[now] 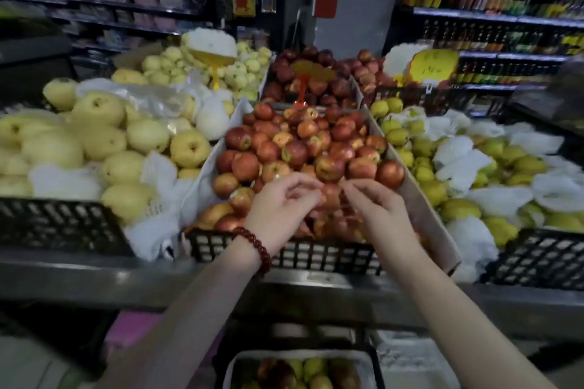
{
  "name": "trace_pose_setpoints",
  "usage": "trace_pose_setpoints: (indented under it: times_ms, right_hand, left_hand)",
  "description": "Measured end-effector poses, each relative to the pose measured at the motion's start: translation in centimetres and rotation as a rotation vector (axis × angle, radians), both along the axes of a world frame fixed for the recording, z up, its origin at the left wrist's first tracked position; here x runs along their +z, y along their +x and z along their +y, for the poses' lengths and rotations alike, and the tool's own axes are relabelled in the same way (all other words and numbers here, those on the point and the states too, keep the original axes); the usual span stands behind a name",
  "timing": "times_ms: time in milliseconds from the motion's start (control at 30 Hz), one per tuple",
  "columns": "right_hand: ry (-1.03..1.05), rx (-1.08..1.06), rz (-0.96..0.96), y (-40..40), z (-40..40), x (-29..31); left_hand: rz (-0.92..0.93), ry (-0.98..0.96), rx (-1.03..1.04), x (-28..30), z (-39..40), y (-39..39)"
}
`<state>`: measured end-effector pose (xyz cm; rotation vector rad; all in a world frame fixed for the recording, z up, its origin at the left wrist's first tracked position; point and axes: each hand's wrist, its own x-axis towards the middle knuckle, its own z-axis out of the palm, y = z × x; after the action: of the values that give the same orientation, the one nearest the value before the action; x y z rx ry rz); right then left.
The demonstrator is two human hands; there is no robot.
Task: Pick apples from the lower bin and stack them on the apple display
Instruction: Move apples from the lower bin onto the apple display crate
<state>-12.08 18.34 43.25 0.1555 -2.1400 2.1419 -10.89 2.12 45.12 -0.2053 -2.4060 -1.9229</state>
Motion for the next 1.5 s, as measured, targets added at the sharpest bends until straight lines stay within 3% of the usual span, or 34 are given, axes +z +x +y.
trace_pose_setpoints:
  times_ms: [233,567,767,800,900,1000,1100,1267,1400,1500]
  right_hand:
    - [-0.073,0.122,0.132,9.0,0.2,-12.2]
    - [0.021,0.143,-0.03,11.3,0.9,-36.4]
    - [0.043,0.069,-0.175,10.7,3.4,-43.3]
    - [0.048,0.054,-0.191,10.5,3.9,-43.6]
    - [0.047,-0.004,-0.219,9.6,5.5,-44.6]
    - [0.055,-0.057,-0.236,9.3,6.9,-45.8]
    - [0.019,-0.085,-0.261,9.2,7.6,-47.1]
    - [0.264,-0.067,-0.273,7.7,7.8,-51.3]
    - [0.883,0.073,-0.27,6.0,7.7,-54.1]
    - [1.063,0.12,-0.347,5.4,6.5,-55.1]
  left_hand:
    - [0.036,0.213,0.026,-14.8,0.6,7.9]
    - [-0.155,0.043,0.098,-40.1,-0.3,9.5]
    - [-0.367,-0.163,0.063,-50.4,0.3,6.7]
    - [-0.39,-0.282,0.007,-51.3,0.7,5.7]
    - [-0.378,-0.927,-0.166,-54.0,1.7,3.3]
    - [-0.357,-1.141,-0.357,-57.2,2.3,1.5]
    - [-0.333,-1.25,-0.389,-60.0,2.3,0.6]
    - [-0.278,-1.139,-0.338,-60.8,1.4,0.3]
    - [-0.266,-0.77,0.03,-58.4,0.2,1.8]
    - [-0.301,-0.532,0.152,-55.3,-1.1,2.5]
